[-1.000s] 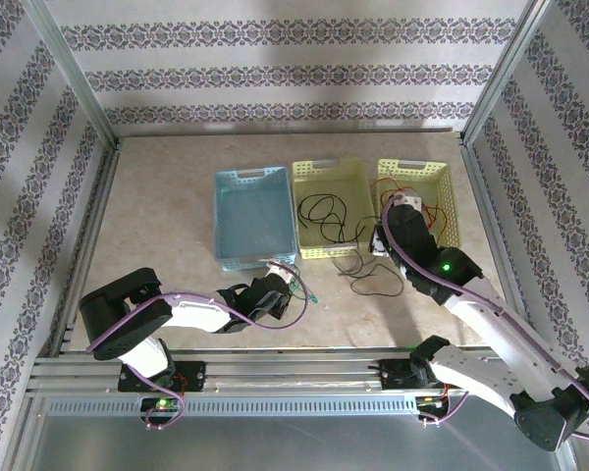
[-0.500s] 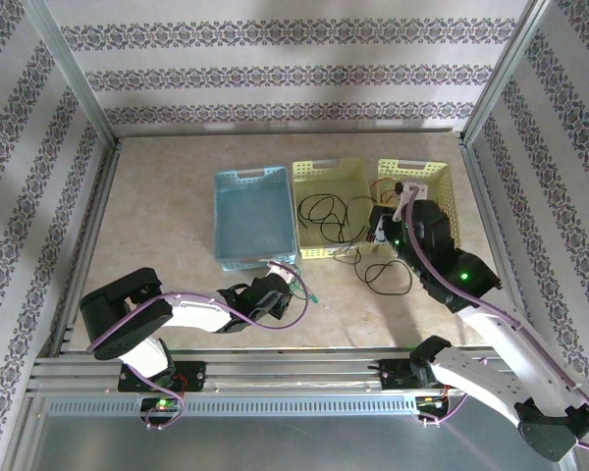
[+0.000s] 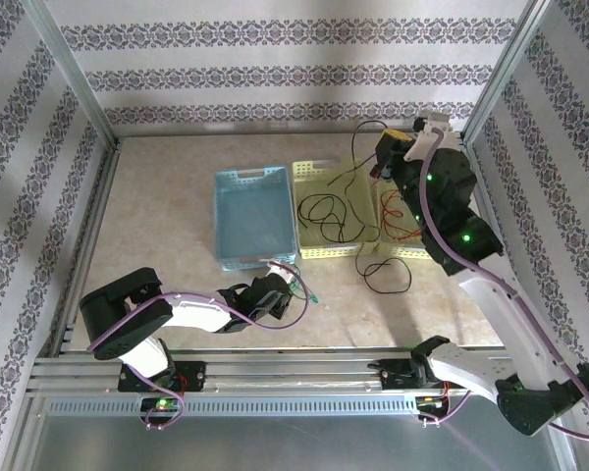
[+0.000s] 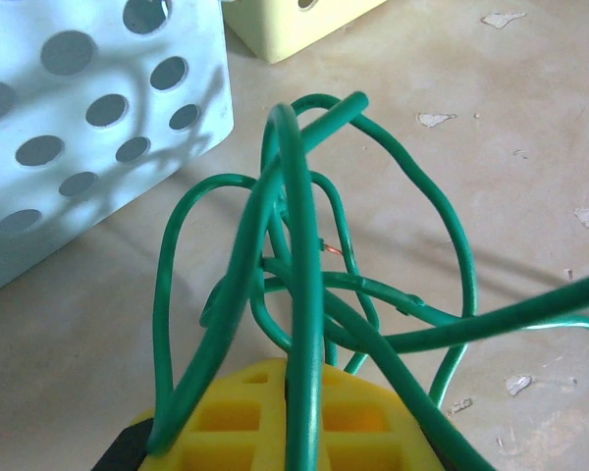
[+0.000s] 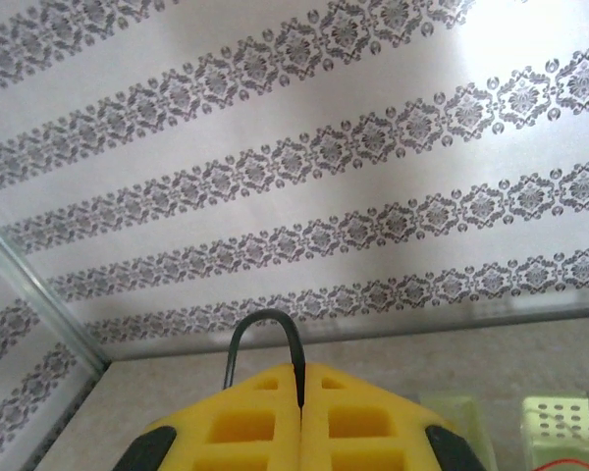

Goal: Untangle the cables

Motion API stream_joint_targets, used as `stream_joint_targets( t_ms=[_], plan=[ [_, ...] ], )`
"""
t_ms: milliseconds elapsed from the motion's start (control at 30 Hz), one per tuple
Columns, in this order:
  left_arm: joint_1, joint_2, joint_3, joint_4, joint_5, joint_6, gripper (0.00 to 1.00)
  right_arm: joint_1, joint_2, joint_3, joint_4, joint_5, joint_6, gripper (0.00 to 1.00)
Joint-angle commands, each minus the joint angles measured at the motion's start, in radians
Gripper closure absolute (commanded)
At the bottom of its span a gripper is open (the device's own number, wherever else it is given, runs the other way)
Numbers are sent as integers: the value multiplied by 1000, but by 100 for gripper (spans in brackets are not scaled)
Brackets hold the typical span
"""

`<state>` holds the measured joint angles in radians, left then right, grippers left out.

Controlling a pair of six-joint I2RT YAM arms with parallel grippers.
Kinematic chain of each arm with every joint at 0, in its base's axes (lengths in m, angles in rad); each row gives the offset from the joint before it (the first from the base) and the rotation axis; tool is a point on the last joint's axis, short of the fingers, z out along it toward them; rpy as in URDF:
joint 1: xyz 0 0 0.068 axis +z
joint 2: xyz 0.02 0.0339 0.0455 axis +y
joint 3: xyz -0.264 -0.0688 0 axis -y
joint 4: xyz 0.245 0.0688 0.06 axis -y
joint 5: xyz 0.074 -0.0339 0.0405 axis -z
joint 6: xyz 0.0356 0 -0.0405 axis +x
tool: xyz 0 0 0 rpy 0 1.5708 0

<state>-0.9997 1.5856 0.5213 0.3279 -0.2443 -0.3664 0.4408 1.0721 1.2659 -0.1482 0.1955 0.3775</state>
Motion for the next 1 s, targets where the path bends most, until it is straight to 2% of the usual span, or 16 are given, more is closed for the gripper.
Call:
stream_joint_targets(
  t_ms=[0,233,333,533,600,667,733,833,967],
  plan=[
    [0,1,-18,-90,17,1,100,-34,37,52,114,-59,14,100],
    [0,-2,-27,-92,14,-7,100,-119,195,18,122,-137,97,100],
    [0,-3,-29,-93,13,-9,100,-123,276,-29,125,-126,90,100],
    [0,-16,-34,-99,5,-13,100,-126,422,-116,113,-172,182,100],
    [0,-19,-37,-101,5,-14,100,-126,467,-115,63,-178,200,100],
    [0,-21,-36,-105,4,-11,100,-125,488,-113,2,-178,213,70],
    [0,-22,-36,-107,4,-11,100,-125,470,-133,-20,-175,209,57],
    [0,-23,-38,-100,5,-9,100,-125,403,-185,-53,-166,202,51],
    [0,-11,-34,-85,10,-5,100,-112,287,-266,-131,-163,189,50]
  ],
)
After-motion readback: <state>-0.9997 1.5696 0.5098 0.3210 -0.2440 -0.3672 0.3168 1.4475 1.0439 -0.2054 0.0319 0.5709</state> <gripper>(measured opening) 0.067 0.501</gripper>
